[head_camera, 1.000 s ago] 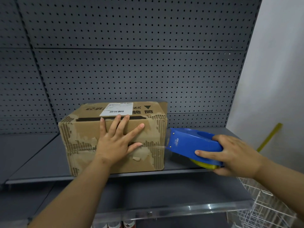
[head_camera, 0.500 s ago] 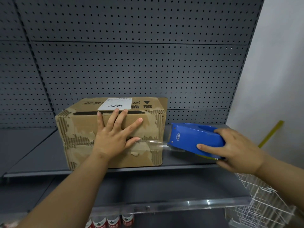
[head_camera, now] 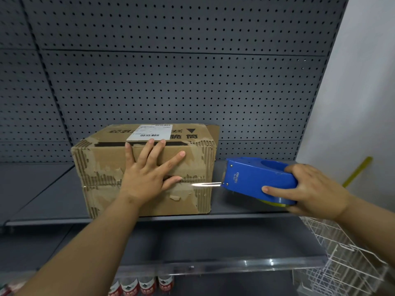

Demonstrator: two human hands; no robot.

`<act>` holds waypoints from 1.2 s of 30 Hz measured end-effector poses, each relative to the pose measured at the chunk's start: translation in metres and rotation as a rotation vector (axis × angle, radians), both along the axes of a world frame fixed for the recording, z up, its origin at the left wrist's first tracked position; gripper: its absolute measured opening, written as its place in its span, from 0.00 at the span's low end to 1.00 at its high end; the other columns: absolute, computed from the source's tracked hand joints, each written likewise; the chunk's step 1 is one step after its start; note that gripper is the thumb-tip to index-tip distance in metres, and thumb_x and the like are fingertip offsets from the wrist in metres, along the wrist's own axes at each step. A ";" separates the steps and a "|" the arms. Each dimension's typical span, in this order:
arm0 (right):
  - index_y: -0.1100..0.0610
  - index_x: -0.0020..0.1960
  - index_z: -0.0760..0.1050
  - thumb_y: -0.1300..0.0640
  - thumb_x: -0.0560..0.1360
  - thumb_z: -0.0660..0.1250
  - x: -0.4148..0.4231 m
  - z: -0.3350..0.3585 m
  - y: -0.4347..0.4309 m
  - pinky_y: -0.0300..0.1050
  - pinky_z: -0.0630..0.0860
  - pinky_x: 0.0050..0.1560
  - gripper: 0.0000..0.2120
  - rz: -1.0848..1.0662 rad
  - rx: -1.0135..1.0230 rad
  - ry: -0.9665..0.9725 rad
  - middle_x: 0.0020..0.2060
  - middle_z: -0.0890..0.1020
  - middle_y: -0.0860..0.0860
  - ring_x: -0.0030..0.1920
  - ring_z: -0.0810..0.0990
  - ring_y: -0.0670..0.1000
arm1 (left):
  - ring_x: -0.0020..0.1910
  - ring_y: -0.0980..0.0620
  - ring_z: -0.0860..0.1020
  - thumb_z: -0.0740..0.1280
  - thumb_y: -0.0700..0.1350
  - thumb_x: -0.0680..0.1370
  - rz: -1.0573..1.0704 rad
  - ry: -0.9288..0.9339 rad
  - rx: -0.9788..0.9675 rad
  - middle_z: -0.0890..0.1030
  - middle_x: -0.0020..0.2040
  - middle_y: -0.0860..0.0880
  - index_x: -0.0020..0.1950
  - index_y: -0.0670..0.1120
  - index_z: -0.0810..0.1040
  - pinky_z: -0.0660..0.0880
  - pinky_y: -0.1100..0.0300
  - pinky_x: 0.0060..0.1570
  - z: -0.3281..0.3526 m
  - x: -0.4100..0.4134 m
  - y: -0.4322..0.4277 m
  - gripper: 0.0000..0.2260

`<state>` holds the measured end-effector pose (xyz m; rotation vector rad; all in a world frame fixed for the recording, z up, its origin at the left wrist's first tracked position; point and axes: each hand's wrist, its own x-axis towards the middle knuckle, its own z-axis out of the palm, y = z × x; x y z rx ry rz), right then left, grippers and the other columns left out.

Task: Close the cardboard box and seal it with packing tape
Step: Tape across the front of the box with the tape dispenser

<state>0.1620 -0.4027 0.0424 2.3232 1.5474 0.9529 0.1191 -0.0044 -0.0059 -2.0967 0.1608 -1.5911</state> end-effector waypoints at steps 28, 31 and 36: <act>0.41 0.64 0.71 0.51 0.55 0.77 -0.012 -0.004 0.038 0.48 0.75 0.37 0.38 -0.142 -0.056 0.021 0.37 0.75 0.55 0.35 0.76 0.54 | 0.69 0.42 0.61 0.57 0.69 0.74 -0.033 0.070 -0.071 0.64 0.68 0.43 0.72 0.61 0.60 0.47 0.30 0.67 0.000 -0.011 -0.012 0.29; 0.40 0.64 0.70 0.52 0.56 0.77 -0.013 -0.006 0.038 0.48 0.75 0.38 0.38 -0.158 -0.035 0.041 0.37 0.75 0.55 0.35 0.76 0.55 | 0.68 0.42 0.62 0.57 0.69 0.73 -0.019 0.060 -0.056 0.64 0.68 0.43 0.72 0.61 0.61 0.50 0.30 0.66 -0.001 -0.012 -0.013 0.29; 0.40 0.64 0.67 0.51 0.56 0.77 -0.013 -0.007 0.039 0.49 0.75 0.38 0.39 -0.181 -0.014 0.032 0.37 0.75 0.55 0.34 0.76 0.55 | 0.67 0.43 0.62 0.58 0.69 0.72 -0.011 0.056 -0.063 0.65 0.67 0.44 0.71 0.62 0.62 0.52 0.29 0.65 -0.003 -0.011 -0.013 0.28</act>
